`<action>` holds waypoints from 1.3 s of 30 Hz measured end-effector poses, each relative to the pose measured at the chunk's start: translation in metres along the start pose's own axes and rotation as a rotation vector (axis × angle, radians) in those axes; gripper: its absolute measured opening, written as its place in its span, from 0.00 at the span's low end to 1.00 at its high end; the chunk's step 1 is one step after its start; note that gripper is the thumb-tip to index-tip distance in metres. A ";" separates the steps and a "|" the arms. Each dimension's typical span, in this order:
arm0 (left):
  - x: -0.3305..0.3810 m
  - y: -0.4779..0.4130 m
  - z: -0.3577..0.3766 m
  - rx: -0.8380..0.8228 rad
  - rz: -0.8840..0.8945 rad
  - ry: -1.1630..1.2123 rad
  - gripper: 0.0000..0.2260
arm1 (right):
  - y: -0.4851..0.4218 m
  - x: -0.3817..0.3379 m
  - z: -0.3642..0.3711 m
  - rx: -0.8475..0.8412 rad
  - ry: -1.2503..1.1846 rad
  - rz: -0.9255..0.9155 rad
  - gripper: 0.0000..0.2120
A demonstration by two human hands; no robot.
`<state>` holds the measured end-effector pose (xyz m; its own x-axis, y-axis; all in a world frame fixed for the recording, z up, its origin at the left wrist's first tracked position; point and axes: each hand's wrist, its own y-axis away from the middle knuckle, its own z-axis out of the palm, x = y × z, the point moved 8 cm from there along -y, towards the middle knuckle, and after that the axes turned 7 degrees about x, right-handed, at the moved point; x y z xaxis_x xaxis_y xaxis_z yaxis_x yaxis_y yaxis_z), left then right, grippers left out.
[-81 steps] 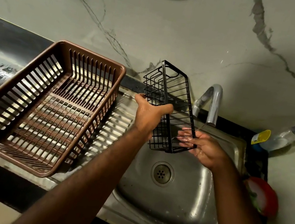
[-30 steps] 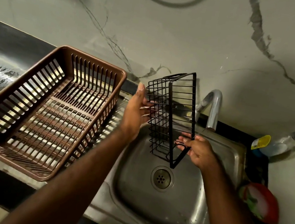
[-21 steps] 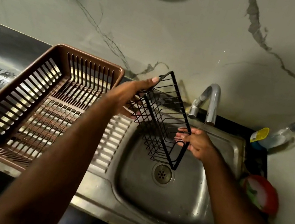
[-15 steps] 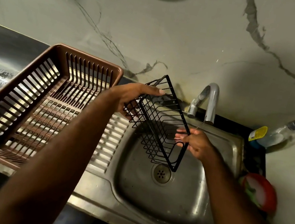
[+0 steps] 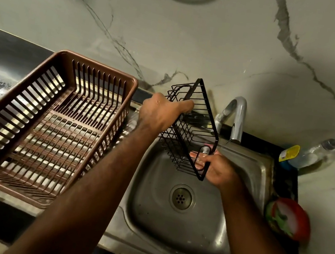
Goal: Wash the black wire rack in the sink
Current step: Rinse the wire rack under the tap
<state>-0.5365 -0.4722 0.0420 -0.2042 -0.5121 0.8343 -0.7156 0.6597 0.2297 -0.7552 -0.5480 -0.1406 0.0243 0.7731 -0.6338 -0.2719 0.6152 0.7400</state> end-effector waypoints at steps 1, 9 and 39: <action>0.000 0.000 -0.002 0.014 0.012 0.015 0.23 | 0.001 -0.002 0.002 -0.012 0.004 -0.002 0.25; -0.004 0.005 -0.005 0.013 0.013 0.135 0.32 | -0.016 -0.017 -0.013 0.309 0.233 -0.118 0.14; -0.002 0.023 0.009 -0.004 0.085 0.025 0.32 | -0.009 -0.005 -0.010 -0.033 -0.088 0.075 0.24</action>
<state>-0.5590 -0.4609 0.0409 -0.2470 -0.4401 0.8633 -0.6935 0.7025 0.1597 -0.7621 -0.5594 -0.1461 0.0864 0.8282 -0.5537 -0.3078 0.5508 0.7758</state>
